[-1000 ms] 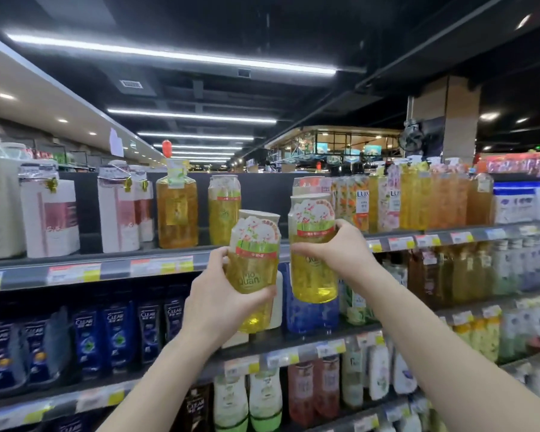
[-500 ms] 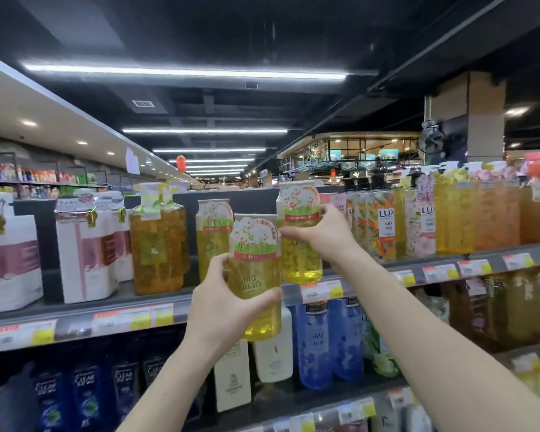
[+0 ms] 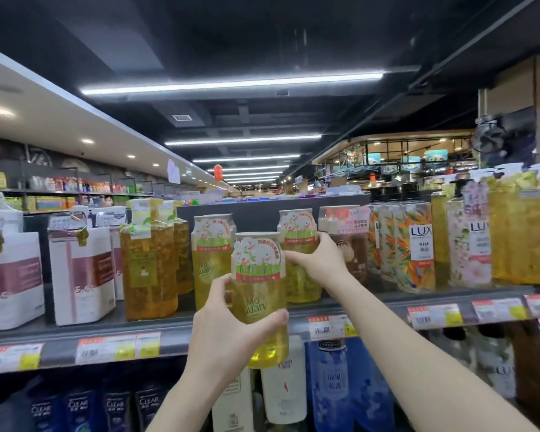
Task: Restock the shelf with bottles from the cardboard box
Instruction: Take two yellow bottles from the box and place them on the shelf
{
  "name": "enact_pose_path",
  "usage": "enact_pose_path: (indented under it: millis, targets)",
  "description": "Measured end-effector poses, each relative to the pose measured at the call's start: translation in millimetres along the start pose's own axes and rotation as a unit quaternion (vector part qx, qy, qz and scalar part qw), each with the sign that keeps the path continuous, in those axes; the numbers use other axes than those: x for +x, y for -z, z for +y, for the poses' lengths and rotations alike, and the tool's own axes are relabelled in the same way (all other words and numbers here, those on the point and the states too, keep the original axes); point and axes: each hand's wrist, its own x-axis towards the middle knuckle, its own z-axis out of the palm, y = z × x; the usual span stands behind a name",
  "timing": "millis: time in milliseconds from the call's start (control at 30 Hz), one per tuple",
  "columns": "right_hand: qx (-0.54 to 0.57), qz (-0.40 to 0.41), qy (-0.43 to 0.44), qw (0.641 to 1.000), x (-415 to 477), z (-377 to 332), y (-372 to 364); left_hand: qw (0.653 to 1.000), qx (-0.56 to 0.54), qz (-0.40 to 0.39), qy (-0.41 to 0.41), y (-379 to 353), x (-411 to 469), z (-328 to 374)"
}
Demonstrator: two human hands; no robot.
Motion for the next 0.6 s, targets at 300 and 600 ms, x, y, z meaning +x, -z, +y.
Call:
enact_pose_path:
  millis: [300,600]
  targets:
    - [-0.082,-0.062,-0.037,0.994,2,31,11,1.0,0.027,0.01,0.011,-15,6,-1]
    - [-0.111,-0.058,-0.019,0.992,26,30,-5,0.999,0.038,0.019,0.008,-10,14,1]
